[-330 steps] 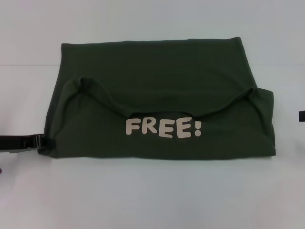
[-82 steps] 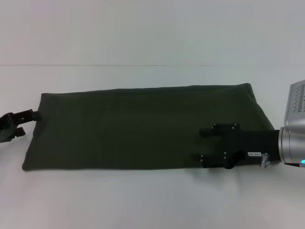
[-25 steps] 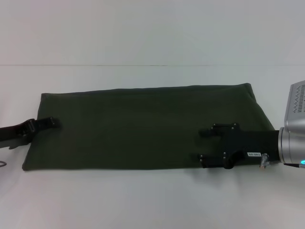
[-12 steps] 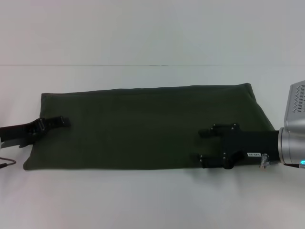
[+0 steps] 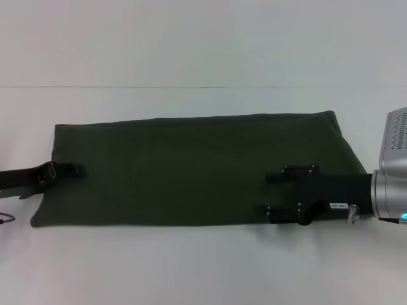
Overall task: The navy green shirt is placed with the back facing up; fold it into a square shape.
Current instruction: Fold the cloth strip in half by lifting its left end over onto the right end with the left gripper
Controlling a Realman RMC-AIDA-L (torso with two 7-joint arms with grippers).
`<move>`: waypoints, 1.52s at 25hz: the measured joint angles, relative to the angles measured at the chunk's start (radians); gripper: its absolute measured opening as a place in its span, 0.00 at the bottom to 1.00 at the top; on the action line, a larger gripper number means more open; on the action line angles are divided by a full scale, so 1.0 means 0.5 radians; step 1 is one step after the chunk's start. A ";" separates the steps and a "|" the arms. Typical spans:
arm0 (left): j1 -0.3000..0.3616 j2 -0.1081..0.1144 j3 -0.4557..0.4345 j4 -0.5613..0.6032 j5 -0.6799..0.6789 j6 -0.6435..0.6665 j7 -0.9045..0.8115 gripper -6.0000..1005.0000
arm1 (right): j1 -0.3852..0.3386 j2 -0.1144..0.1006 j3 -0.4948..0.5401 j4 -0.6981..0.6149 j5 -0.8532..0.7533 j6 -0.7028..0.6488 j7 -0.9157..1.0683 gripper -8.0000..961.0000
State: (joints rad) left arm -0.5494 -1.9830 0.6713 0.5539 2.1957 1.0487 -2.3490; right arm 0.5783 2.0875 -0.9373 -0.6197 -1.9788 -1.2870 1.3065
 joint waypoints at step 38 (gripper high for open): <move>0.107 0.132 0.024 0.114 0.017 0.424 -0.134 0.05 | 0.008 0.000 0.068 -0.016 0.003 -0.056 0.001 0.83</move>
State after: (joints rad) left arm -0.4960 -1.9172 0.6833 0.6108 2.2043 1.2606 -2.4163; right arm 0.5822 2.0874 -0.9034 -0.6277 -1.9772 -1.3151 1.3069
